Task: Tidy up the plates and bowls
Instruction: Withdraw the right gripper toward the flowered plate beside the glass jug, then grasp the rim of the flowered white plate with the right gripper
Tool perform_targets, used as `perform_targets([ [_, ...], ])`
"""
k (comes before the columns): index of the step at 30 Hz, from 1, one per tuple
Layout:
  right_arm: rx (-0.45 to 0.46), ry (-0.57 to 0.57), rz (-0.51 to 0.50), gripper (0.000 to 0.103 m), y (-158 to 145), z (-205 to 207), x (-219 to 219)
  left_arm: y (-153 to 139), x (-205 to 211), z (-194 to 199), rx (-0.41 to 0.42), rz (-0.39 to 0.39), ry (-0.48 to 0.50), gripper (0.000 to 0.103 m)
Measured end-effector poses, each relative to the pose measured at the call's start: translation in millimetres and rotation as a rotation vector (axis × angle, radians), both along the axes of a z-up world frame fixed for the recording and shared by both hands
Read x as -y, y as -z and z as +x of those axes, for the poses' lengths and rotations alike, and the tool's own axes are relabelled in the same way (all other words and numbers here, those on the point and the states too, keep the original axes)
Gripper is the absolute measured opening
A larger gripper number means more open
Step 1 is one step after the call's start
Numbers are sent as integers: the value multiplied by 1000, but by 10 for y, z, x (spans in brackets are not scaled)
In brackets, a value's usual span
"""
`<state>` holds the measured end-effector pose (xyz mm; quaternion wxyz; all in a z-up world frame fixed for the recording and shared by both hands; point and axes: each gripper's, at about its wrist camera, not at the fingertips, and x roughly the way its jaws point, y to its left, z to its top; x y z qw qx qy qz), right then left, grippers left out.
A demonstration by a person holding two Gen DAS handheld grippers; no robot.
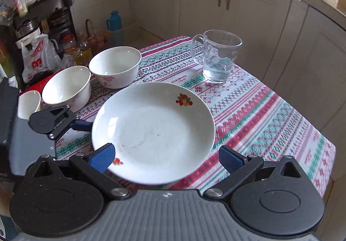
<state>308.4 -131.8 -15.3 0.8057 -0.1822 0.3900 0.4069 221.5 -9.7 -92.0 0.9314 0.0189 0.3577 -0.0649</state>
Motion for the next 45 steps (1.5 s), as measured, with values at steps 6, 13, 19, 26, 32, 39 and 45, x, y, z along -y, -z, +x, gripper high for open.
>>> perform_targets([
  [6,-22,-61,-37,103,145,377,-241,-9,-32,11,3,-1,-3,103],
  [13,-71,-111,-17,97,303,779,-440,-16,-62,31,6,-2,-9,102],
  [19,-126,-118,9,86,431,988,-524,-18,-44,17,18,4,-8,101],
  [26,-193,-134,41,73,513,1162,-536,-23,-51,42,23,-1,-14,100],
  [32,-248,-149,57,69,563,1253,-535,-17,-67,38,35,7,-14,97],
  [39,-303,-155,79,69,557,1298,-478,-10,-31,31,52,49,-2,98],
  [45,-321,-151,81,69,536,1274,-419,-28,-36,32,40,64,6,98],
])
